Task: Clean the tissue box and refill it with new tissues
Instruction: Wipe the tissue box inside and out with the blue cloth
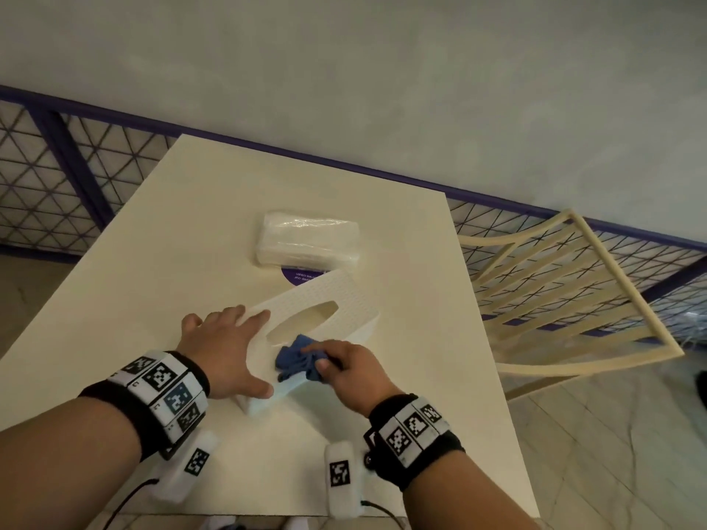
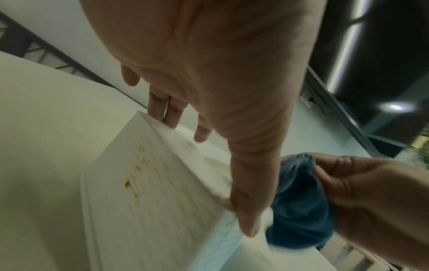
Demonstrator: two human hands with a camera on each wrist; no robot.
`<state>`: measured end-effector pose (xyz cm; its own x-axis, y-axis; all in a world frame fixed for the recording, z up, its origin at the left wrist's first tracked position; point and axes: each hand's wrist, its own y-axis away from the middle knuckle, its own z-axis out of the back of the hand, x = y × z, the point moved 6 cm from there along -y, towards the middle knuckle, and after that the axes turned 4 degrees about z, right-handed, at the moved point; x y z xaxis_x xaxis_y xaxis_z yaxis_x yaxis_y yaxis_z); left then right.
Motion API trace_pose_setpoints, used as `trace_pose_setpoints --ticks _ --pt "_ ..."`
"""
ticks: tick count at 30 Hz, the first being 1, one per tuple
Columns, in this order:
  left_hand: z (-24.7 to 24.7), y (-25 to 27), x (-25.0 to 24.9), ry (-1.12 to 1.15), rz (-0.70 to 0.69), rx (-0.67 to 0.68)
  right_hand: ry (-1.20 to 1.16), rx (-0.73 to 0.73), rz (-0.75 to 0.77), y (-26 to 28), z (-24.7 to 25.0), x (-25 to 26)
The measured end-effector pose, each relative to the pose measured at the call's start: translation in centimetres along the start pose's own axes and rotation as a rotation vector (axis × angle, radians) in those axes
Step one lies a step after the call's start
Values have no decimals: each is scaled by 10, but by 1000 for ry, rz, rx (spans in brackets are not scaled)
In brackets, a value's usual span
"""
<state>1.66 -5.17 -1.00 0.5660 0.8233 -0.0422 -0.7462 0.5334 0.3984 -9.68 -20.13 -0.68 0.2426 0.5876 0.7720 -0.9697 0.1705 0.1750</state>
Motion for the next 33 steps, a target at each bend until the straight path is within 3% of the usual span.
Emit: trace_pose_setpoints --ticks 2,5,7,12,15,17,19,22,23,26,27,33 --pt "-1 5 -7 -62 -40 9 -243 -204 -89 10 29 -19" --pt "2 9 -31 -40 -209 -90 -458 -544 -202 32 68 -50" --pt "-1 6 -45 27 -253 -69 -615 -658 -254 46 84 -64" --pt "-7 -10 -68 -28 -210 87 -900 -805 -289 65 107 -78" --pt "-2 -22 -63 176 -169 114 -854 -808 -271 71 113 -67" --pt "8 -26 -55 433 -168 106 -851 -772 -224 74 117 -54" --pt "21 -23 -50 692 -182 101 -877 -709 -162 72 119 -39" --pt "32 -14 -51 878 -214 103 -870 -580 -49 59 105 -2" --pt "33 -11 -53 936 -227 105 -770 -508 -12 51 95 11" --pt "35 -8 -53 1112 -230 86 -25 -99 56 25 42 38" --pt "37 -7 -51 1156 -218 87 136 -48 58 19 35 40" --pt "44 -2 -38 1268 -210 133 177 -254 -32 -29 83 42"
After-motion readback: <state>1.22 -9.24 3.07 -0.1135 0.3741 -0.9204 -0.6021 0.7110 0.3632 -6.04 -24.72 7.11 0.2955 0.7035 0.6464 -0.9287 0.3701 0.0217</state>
